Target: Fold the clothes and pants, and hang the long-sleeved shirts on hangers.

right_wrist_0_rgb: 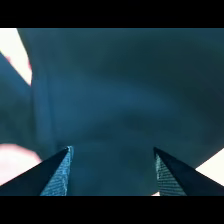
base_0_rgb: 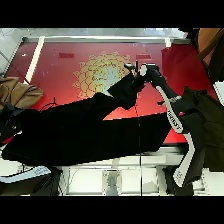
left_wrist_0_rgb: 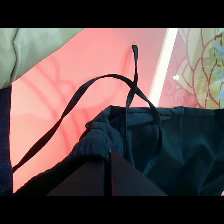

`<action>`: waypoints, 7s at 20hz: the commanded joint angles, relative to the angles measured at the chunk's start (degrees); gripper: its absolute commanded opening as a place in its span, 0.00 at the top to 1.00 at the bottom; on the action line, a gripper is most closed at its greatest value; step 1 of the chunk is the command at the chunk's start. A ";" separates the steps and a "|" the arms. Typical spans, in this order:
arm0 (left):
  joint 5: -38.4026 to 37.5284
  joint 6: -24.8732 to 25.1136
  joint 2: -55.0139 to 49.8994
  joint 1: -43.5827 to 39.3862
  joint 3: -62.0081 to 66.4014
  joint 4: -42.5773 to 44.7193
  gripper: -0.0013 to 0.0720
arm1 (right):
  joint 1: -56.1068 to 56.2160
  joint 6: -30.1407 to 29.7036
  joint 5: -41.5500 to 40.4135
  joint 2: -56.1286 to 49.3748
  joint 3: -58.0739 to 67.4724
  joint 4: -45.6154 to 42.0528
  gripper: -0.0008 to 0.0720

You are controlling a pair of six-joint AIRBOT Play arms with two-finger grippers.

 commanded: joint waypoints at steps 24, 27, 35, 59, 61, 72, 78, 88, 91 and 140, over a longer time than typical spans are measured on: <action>-0.02 -0.68 0.09 -0.17 5.27 -0.87 0.96 | -0.90 4.00 2.91 1.64 7.06 -13.73 0.97; 0.00 -3.04 0.87 -0.72 13.44 -2.36 0.96 | -5.14 3.78 10.16 11.78 10.05 -15.50 0.97; 2.16 -8.17 5.14 -1.07 20.72 -6.29 0.96 | -6.73 11.76 18.60 38.34 9.79 -16.52 0.97; 16.11 -19.32 -1.03 -4.83 20.70 -3.02 0.09 | -26.14 8.20 0.61 16.50 -0.42 -1.64 0.20; 12.68 -19.32 0.02 -3.48 20.68 -2.99 0.09 | -29.55 8.07 2.95 17.84 -4.09 -1.18 0.20; -9.64 -25.97 1.31 -2.73 20.61 17.38 0.33 | -37.44 -15.65 -14.84 30.23 -55.41 28.11 0.31; -10.25 -25.90 4.44 -2.75 20.55 20.22 0.33 | -37.27 -22.80 -30.18 30.97 -62.71 41.92 0.31; -10.27 -25.92 4.74 -2.75 20.55 20.20 0.33 | -32.96 -25.97 -41.94 30.99 -58.47 48.41 0.97; -10.27 -25.92 4.74 -2.75 20.55 20.22 0.33 | -32.98 -25.97 -38.86 31.63 -51.10 48.78 0.97; 1.57 -19.28 -5.18 -23.08 19.56 9.75 0.32 | -36.04 4.22 -18.36 1.55 -13.20 16.39 0.46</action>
